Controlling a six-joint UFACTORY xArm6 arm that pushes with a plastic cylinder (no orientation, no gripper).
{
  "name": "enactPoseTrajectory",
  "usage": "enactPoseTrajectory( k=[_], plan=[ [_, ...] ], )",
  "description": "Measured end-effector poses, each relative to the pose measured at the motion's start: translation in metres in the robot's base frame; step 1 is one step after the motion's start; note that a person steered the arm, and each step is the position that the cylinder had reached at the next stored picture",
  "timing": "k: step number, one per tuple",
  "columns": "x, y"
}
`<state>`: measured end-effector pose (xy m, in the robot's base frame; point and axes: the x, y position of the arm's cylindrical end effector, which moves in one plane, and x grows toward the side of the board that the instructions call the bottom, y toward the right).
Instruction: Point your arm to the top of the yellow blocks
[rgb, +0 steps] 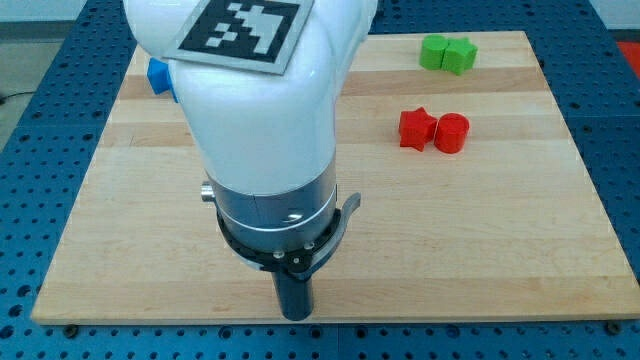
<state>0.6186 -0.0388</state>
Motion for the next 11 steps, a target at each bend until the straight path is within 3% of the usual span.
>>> enactPoseTrajectory(
  k=[2, 4, 5, 9, 11],
  plan=[
    [-0.01, 0.018],
    [-0.137, 0.107],
    [-0.182, 0.074],
    [-0.184, -0.005],
    [-0.155, -0.116]
  ],
)
